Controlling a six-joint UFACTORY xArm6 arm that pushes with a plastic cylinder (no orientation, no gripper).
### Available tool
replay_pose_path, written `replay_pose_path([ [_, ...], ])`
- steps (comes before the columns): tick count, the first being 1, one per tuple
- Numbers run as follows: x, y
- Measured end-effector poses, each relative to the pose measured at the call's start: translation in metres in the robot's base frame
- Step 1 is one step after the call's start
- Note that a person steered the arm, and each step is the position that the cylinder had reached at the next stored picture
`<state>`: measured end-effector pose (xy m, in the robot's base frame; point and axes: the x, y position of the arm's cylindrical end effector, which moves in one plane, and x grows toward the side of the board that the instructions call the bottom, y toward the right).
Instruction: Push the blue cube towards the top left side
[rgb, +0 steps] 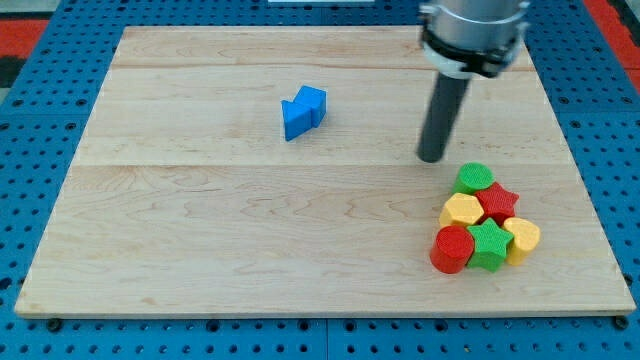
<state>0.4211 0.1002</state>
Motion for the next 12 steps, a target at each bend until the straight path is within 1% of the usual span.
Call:
replay_pose_path([
  [1,-0.04,-0.049],
  [2,-0.077,-0.066],
  [3,-0.079,-0.093],
  [4,-0.073,-0.045],
  [5,-0.065,-0.111],
  [6,-0.058,-0.117],
  [7,-0.056,-0.145],
  [8,-0.089,-0.186],
  [9,-0.123,-0.2],
  [10,-0.169,-0.183],
  [12,-0.182,-0.184],
])
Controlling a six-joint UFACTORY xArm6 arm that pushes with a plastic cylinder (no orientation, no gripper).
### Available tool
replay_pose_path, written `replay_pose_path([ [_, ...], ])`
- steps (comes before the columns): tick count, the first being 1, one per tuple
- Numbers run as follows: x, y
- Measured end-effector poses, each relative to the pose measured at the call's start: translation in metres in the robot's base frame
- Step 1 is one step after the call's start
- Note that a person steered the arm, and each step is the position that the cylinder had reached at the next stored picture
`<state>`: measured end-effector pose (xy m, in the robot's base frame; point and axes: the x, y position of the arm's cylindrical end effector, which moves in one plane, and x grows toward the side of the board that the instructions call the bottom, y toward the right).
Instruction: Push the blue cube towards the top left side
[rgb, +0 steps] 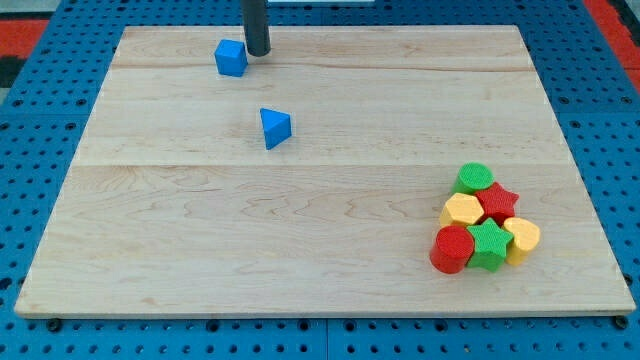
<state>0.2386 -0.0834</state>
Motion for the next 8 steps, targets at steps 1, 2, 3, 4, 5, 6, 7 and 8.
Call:
replay_pose_path([
  [1,-0.002,0.006],
  [2,-0.003,0.007],
  [3,-0.003,0.007],
  [4,-0.003,0.016],
  [5,-0.003,0.004],
  [6,0.011,0.041],
  [7,0.034,0.026],
  [8,0.034,-0.01],
])
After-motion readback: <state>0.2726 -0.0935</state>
